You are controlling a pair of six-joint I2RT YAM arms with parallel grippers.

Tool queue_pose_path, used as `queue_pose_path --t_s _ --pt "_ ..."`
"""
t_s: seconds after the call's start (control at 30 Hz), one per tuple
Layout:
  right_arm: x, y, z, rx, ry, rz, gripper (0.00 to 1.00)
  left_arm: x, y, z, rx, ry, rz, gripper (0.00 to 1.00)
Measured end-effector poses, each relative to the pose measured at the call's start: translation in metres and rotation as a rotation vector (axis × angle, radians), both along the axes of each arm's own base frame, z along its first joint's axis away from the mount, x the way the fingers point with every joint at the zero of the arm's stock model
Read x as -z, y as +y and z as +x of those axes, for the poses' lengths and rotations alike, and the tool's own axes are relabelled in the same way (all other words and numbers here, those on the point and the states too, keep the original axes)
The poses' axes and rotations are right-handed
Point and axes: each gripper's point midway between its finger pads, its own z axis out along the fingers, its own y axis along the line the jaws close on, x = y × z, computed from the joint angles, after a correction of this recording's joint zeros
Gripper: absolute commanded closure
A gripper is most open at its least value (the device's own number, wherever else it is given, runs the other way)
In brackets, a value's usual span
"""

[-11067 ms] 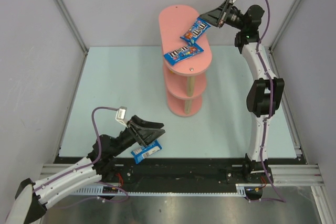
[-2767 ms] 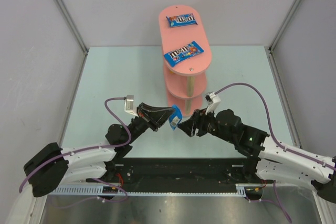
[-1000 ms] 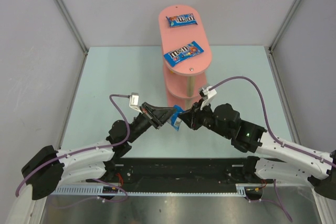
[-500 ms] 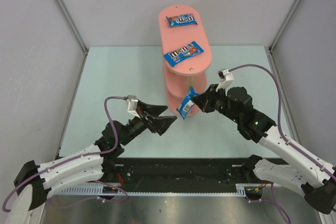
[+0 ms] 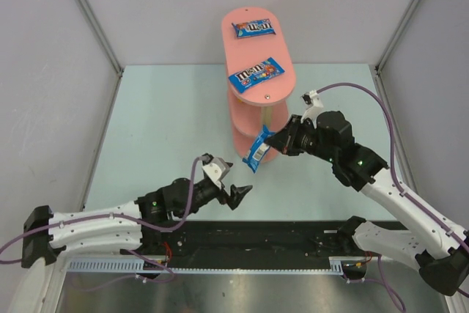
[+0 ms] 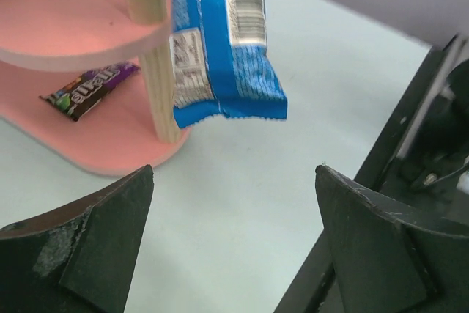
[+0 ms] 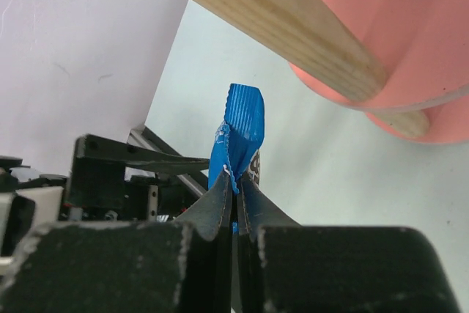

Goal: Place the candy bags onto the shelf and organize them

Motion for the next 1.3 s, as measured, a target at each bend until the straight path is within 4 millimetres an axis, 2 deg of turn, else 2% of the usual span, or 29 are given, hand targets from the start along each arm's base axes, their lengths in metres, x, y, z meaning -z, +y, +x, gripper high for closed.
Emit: queue_pose_path --t_s 0.13,0.3,0.47,0.67,1.03,1.3 --pt "0.0 0.001 -0.003 -0.008 0.031 0.008 1.0 0.017 -0.004 -0.005 -0.03 -0.066 0.135 0.05" --pt "0.007 0.004 -0.007 -0.023 0.086 0.012 1.0 0.026 -0.002 -0.005 -0.094 -0.168 0.253 0.05" --pt "0.014 0.007 -0.011 -0.03 0.138 0.013 1.0 0.025 -0.004 -0.006 -0.163 -0.298 0.346 0.06" --pt "0.019 0.011 -0.014 -0.041 0.18 0.016 1.0 0.024 -0.01 -0.011 -0.205 -0.444 0.451 0.15" --pt "0.031 0.018 -0.019 -0.082 0.236 -0.001 1.0 0.002 -0.014 -0.013 -0.242 -0.585 0.543 0.23" --pt "0.038 0.019 -0.025 -0.108 0.271 -0.013 1.0 0.015 -0.024 -0.015 -0.216 -0.691 0.708 0.28"
